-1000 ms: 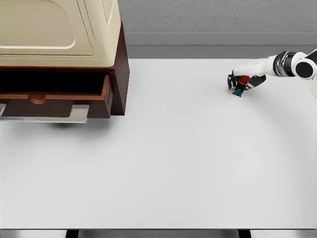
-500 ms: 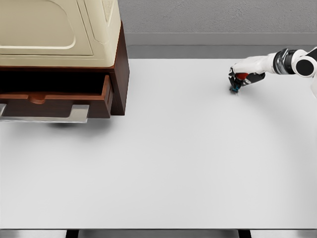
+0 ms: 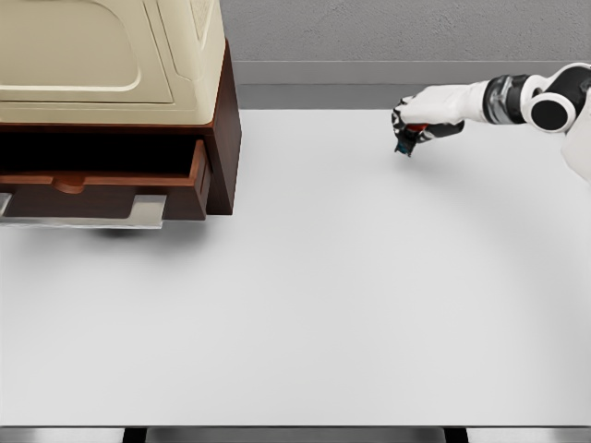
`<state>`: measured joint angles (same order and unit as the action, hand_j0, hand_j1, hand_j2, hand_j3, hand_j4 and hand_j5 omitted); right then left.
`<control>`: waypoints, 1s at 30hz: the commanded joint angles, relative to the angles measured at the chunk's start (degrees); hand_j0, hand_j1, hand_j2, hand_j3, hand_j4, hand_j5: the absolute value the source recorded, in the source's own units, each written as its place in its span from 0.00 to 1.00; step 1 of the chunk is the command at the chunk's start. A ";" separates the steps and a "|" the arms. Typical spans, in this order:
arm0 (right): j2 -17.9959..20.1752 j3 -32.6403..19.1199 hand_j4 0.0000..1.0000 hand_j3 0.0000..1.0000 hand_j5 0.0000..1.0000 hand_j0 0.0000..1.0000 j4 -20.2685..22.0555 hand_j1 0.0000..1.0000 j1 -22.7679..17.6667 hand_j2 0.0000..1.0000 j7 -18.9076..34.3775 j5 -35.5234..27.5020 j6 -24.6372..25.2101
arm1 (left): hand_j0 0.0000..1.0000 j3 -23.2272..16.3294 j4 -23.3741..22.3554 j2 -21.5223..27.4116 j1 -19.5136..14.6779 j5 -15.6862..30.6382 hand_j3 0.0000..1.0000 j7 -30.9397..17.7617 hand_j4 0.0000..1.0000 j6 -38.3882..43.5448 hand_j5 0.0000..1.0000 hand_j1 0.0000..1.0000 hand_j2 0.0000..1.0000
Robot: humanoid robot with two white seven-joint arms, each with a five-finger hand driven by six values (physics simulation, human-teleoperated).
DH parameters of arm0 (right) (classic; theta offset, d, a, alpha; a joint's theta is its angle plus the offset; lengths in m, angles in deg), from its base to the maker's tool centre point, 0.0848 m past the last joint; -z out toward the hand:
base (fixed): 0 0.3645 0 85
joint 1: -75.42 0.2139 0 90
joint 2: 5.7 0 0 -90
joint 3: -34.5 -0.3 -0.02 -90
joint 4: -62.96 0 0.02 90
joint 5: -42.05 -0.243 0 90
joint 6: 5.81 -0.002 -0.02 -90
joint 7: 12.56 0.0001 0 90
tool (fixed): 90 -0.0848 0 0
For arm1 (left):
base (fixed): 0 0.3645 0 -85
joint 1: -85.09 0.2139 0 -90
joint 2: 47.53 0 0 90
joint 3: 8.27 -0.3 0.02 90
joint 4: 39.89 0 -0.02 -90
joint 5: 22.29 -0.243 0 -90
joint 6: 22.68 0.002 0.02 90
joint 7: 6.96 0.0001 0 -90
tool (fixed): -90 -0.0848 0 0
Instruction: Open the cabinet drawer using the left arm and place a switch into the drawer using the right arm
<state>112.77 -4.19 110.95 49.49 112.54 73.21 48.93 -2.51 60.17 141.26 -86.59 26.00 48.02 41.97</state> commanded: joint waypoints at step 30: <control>4.04 0.27 0.28 0.28 0.28 0.28 43.68 0.28 2.20 0.28 -0.10 -11.21 0.26 | 1.00 -0.30 0.05 0.00 0.11 -0.30 1.00 0.02 1.00 0.03 1.00 1.00 1.00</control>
<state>116.98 -3.83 153.45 51.95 112.51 62.53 48.93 -2.72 60.17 141.26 -86.60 25.43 48.02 41.90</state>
